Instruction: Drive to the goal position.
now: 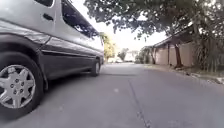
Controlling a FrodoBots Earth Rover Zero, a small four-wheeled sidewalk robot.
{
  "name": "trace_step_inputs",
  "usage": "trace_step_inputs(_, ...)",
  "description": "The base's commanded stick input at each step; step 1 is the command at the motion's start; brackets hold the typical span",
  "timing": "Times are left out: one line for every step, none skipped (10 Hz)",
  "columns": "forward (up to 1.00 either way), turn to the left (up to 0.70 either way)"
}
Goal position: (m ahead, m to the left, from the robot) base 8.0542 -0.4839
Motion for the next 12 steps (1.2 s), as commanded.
trace_step_inputs(1.00,-0.12)
trace_step_inputs(1.00,0.00)
trace_step_inputs(1.00,0.00)
trace_step_inputs(1.00,0.00)
trace_step_inputs(1.00,0.00)
trace_step_inputs(1.00,0.00)
trace_step_inputs(1.00,0.00)
trace_step_inputs(1.00,0.00)
trace_step_inputs(1.00,0.00)
trace_step_inputs(1.00,0.00)
trace_step_inputs(1.00,0.00)
trace_step_inputs(1.00,0.00)
